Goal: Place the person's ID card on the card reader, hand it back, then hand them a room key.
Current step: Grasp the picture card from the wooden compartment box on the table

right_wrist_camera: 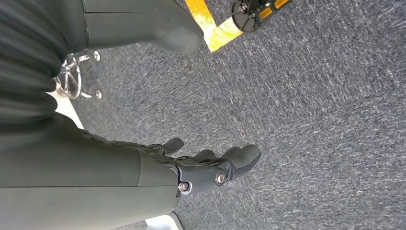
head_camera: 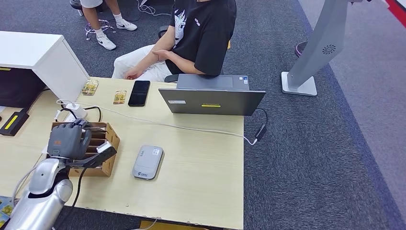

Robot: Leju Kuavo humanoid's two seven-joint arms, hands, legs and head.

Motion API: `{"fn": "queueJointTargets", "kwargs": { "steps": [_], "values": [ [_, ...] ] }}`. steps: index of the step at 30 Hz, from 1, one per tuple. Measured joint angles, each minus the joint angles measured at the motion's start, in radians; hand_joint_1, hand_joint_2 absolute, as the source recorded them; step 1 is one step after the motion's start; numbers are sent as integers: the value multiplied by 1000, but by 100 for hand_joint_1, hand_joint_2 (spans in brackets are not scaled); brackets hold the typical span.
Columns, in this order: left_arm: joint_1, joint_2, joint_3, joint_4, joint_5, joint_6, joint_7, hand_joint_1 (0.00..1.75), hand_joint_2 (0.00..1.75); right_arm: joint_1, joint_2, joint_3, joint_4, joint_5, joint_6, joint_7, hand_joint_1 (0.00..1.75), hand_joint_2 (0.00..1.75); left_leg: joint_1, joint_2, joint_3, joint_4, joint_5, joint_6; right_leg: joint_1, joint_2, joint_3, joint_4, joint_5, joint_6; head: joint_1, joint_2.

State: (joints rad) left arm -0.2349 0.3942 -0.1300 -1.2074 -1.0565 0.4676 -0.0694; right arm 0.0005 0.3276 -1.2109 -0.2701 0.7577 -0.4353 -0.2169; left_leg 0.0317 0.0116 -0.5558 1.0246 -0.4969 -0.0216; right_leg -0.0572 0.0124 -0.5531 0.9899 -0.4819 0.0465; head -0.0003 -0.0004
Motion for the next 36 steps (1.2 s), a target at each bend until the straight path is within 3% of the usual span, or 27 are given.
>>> {"fn": "queueJointTargets", "kwargs": {
  "steps": [12,20,23,27,29,32,36],
  "values": [
    [15,10,1,-4,3,16,-1,175,175,1,-1,23,7,-42,-5,-2,0,175,0,0,0,0,0,0,0,0,0,0,0,0,0,0],
    [27,37,61,-85,-82,196,15,175,175,42,-3,164,-3,-225,-27,32,0,175,1,0,-1,0,0,0,1,-1,0,0,0,0,0,0],
    [-19,76,103,-145,-133,189,45,175,175,90,-4,278,-51,-351,-35,103,0,175,2,-2,0,0,0,0,2,-2,-1,0,0,0,0,0],
    [-145,141,125,-205,-173,98,72,175,175,301,5,594,-393,-527,-86,485,0,175,3,-9,-3,0,1,-1,3,-10,2,0,-2,-1,0,0],
    [-216,173,126,-216,-192,53,85,175,175,388,9,755,-539,-529,-100,588,0,175,5,-6,-4,0,2,-2,4,-7,0,1,0,-3,2,0],
    [-291,214,126,-218,-213,20,103,175,175,446,18,902,-675,-529,-102,601,0,175,5,1,-3,0,2,-3,5,-1,-3,1,2,-5,0,0],
    [-349,255,126,-208,-224,10,123,175,175,487,25,1002,-779,-528,-103,603,0,175,5,0,-3,0,3,-4,5,-1,-3,1,2,-5,0,0]
  ]
}}
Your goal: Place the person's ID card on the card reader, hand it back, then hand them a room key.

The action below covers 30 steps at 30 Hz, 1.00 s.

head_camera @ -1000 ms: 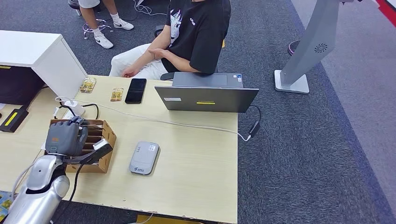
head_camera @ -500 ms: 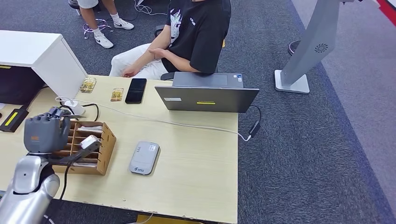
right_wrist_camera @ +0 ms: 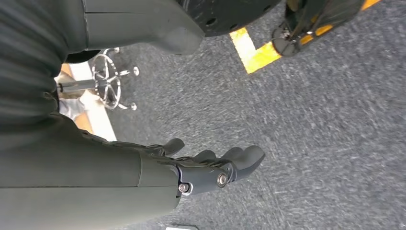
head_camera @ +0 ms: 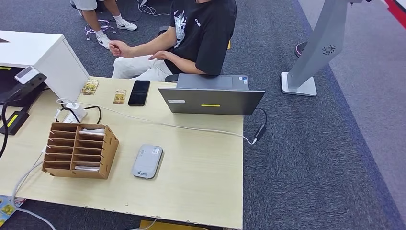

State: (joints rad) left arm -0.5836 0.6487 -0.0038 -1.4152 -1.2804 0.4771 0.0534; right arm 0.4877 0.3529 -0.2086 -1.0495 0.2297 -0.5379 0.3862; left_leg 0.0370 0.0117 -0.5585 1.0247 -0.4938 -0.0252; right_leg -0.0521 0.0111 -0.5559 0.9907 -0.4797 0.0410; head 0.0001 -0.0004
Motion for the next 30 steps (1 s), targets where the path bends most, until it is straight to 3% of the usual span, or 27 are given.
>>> {"fn": "queueJointTargets", "kwargs": {
  "steps": [5,14,22,30],
  "values": [
    [-46,34,0,112,-23,13,42,175,175,27,0,45,-63,11,12,7,0,175,0,0,0,0,0,0,0,0,0,0,0,0,0,0],
    [-63,34,0,331,-34,64,67,175,175,44,0,63,-111,32,26,17,0,175,0,0,0,0,0,0,0,0,0,0,0,0,0,0],
    [-64,5,0,460,-9,106,78,175,175,57,0,66,-138,50,32,32,0,175,0,0,-1,0,0,0,0,0,-1,0,0,0,0,0],
    [-83,-36,-1,488,1,109,38,175,175,71,0,75,-165,54,31,40,0,175,0,-1,0,0,0,0,0,0,-1,0,0,0,0,0]
  ]
}}
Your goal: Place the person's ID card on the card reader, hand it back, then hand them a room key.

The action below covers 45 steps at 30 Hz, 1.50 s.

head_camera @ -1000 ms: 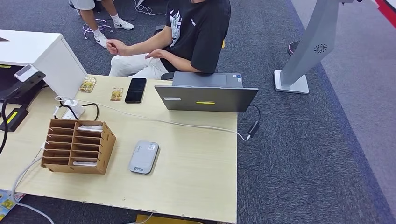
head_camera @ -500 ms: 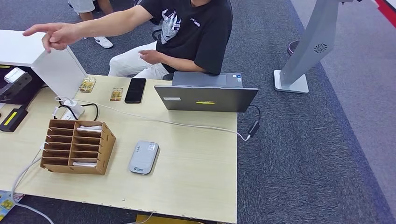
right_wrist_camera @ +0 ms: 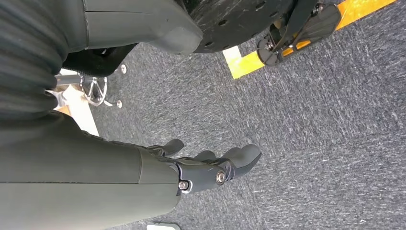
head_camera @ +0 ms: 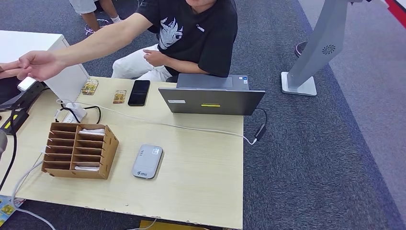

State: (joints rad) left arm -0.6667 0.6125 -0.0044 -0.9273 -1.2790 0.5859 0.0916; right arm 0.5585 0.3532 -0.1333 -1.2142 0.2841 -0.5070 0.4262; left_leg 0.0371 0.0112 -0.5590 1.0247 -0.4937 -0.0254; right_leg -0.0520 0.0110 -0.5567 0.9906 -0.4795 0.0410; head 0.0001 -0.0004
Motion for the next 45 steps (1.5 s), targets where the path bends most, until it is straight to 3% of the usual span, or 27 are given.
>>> {"fn": "queueJointTargets", "kwargs": {
  "steps": [7,11,21,25,27,31,39,42,45],
  "values": [
    [4,-46,-14,-38,-5,21,-31,175,175,9,0,11,-16,0,-7,3,0,175,0,0,0,0,0,0,0,0,0,0,0,0,0,0],
    [30,-73,-35,-119,34,19,-41,0,175,13,0,17,-22,-2,-20,2,0,175,0,0,0,0,0,0,0,0,0,0,0,0,0,0],
    [152,-142,-38,-336,336,31,-150,0,175,16,-1,32,-23,-22,-49,3,0,175,0,0,0,0,0,0,0,0,0,0,0,0,0,0],
    [190,-168,-35,-416,322,40,-160,0,175,136,-37,119,-151,59,169,3,0,175,0,-5,-1,0,0,0,0,-5,1,0,-2,1,1,0],
    [218,-172,-27,-455,328,45,-159,0,175,217,-38,155,-248,86,216,25,0,175,0,-5,-1,0,-1,0,0,-5,2,0,-3,1,1,0],
    [340,-171,15,-559,359,54,-174,0,175,298,-32,193,-347,55,123,73,0,175,0,0,-1,-1,-2,-1,0,0,0,0,-3,1,1,0],
    [547,-169,124,-707,339,57,-166,0,175,330,-32,224,-392,-24,25,101,0,175,0,-1,0,-1,-3,-2,0,0,3,0,-4,1,1,0],
    [699,-179,212,-802,361,57,-171,0,175,336,-32,238,-397,-80,-31,118,0,175,0,4,3,-1,-6,-2,0,4,3,0,-5,1,1,0],
    [840,-233,340,-895,424,38,-244,0,175,338,-32,243,-397,-118,-48,125,0,175,0,3,3,-1,-7,-1,0,3,4,0,-8,1,1,0]
  ]
}}
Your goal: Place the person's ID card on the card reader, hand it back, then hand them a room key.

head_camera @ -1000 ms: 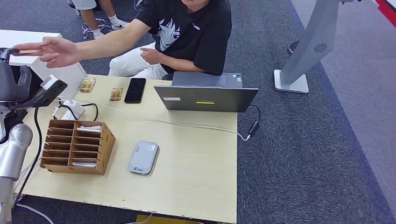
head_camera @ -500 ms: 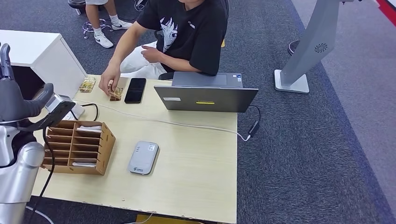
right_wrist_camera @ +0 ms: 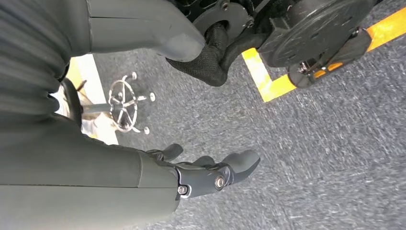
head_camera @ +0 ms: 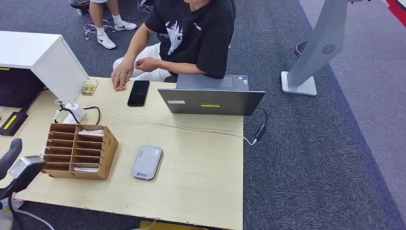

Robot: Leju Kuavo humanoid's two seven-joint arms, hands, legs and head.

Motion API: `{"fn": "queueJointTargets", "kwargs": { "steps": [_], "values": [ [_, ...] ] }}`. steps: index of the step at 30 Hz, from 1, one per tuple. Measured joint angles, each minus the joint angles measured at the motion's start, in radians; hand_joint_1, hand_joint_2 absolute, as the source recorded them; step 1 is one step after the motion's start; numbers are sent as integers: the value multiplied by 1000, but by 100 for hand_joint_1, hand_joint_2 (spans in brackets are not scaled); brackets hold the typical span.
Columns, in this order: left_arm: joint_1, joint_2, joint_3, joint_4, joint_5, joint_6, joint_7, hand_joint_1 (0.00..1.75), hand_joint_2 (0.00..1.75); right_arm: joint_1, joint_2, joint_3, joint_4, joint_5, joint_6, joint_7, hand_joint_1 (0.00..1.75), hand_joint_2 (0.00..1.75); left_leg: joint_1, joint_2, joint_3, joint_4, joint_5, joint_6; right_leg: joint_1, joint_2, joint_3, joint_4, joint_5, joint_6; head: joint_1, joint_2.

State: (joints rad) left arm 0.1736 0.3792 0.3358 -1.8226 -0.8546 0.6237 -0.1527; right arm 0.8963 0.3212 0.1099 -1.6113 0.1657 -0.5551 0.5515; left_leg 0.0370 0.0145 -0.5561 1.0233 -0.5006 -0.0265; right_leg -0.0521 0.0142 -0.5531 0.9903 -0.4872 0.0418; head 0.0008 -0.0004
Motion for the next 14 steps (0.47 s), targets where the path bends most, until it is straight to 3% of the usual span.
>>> {"fn": "queueJointTargets", "kwargs": {
  "steps": [6,10,14],
  "values": [
    [116,-163,236,-106,47,-107,-156,0,175,0,0,1,2,-53,-13,7,0,175,0,-6,0,0,-2,2,0,-7,2,-1,-3,1,0,0],
    [127,-219,320,-134,50,-137,-180,0,175,0,0,1,2,-64,-19,8,0,175,0,-8,1,0,-2,2,0,-9,3,-1,-3,1,0,0],
    [127,-246,352,-143,42,-154,-186,0,175,-1,0,2,2,-60,-18,11,0,175,0,-9,2,0,-2,1,0,-10,7,0,-3,1,0,0]
  ]
}}
